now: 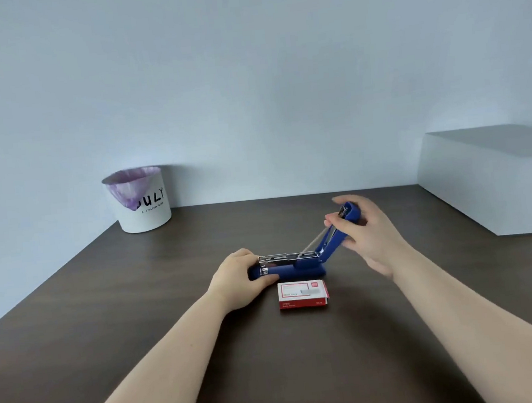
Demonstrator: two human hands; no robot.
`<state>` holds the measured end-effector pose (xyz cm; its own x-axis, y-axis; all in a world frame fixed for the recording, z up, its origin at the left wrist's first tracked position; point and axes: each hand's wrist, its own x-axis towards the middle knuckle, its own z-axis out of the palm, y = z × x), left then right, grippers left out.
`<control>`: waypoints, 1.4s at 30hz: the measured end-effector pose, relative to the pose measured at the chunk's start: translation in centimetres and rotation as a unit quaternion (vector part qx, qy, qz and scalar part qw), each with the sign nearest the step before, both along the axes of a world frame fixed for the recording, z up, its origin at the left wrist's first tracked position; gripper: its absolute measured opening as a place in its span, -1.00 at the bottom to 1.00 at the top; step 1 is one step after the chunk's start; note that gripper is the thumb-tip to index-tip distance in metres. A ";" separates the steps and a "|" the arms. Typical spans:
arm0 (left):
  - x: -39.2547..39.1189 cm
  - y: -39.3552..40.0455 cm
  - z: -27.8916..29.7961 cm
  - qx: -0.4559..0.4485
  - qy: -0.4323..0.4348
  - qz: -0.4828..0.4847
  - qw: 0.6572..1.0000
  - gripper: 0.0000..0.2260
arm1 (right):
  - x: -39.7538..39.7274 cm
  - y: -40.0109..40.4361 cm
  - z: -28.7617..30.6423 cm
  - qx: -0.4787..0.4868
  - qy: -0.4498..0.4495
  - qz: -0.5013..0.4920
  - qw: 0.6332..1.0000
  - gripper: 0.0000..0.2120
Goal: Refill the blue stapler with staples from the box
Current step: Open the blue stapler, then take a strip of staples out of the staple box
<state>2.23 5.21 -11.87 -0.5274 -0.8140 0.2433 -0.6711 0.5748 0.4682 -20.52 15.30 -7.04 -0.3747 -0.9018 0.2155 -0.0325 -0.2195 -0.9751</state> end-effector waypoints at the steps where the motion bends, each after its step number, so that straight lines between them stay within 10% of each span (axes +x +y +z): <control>1: 0.1 -0.1 0.0 -0.001 0.001 0.001 1.000 -0.74 | -0.4 0.0 -0.5 0.006 -0.020 -0.004 1.000 -0.78; 5: 0.6 -0.8 0.1 0.010 -0.007 0.015 1.000 -0.73 | -1.7 -0.1 -3.0 0.054 -0.042 -0.037 0.997 -0.83; 12: 0.7 -0.5 0.3 0.046 0.065 0.041 0.996 -0.53 | -3.1 0.4 -3.1 0.102 0.244 -0.033 0.964 -0.86; 20: 0.4 -0.1 -0.2 0.024 0.114 0.042 0.992 -0.41 | -3.1 0.6 -3.6 0.103 0.275 -0.020 0.956 -0.83; 28: 0.7 0.8 0.0 -0.011 0.197 0.055 0.979 -0.94 | -2.5 0.5 -3.4 0.099 0.287 -0.034 0.952 -0.86; 34: 0.8 1.3 0.3 -0.009 0.196 0.001 0.980 -0.75 | -0.4 1.1 -1.0 0.002 0.275 -0.128 0.953 -0.89; 42: 0.5 2.9 0.9 0.054 0.033 -0.104 0.993 -0.45 | 2.2 1.8 -1.3 0.077 0.372 0.023 0.925 -0.89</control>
<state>2.71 8.09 -11.01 -0.6729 -0.7122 0.1998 -0.5090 0.6419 0.5735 -18.32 17.11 -8.30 -0.1351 -0.9542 0.2669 -0.7013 -0.0982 -0.7061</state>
